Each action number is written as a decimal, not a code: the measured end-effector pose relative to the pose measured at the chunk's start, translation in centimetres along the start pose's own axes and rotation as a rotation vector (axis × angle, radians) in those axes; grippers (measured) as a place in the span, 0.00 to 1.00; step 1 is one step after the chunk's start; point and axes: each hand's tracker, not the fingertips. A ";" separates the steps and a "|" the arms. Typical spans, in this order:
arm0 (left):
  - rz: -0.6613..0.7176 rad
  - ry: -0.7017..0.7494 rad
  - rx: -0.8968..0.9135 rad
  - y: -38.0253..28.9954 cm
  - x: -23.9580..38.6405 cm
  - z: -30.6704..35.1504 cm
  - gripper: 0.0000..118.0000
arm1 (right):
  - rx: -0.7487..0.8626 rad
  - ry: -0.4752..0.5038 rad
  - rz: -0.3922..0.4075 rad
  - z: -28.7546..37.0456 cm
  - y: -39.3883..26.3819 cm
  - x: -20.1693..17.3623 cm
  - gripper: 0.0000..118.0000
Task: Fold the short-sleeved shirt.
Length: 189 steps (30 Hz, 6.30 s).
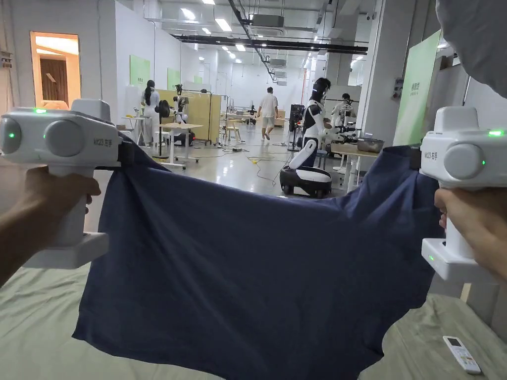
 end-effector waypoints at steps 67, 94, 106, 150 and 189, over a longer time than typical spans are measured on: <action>0.013 -0.065 -0.207 -37.2 5.1 17.8 0.63 | -0.171 0.130 -0.043 27.3 -33.7 -8.5 0.84; 0.147 0.121 -0.309 -38.2 -4.6 14.6 0.01 | -0.051 0.158 -0.022 24.9 -32.6 -12.4 0.00; 0.283 0.147 -0.719 -41.7 -9.9 2.0 0.76 | -0.205 0.184 -0.028 21.9 -36.5 -12.8 0.00; 0.028 0.184 -0.705 -39.6 -10.0 -3.3 0.05 | -0.849 0.351 -0.016 -10.5 -42.7 -11.0 0.59; 0.018 0.070 -0.433 -26.6 -5.6 0.4 0.05 | -0.545 0.230 -0.055 -2.4 -30.3 -4.6 0.04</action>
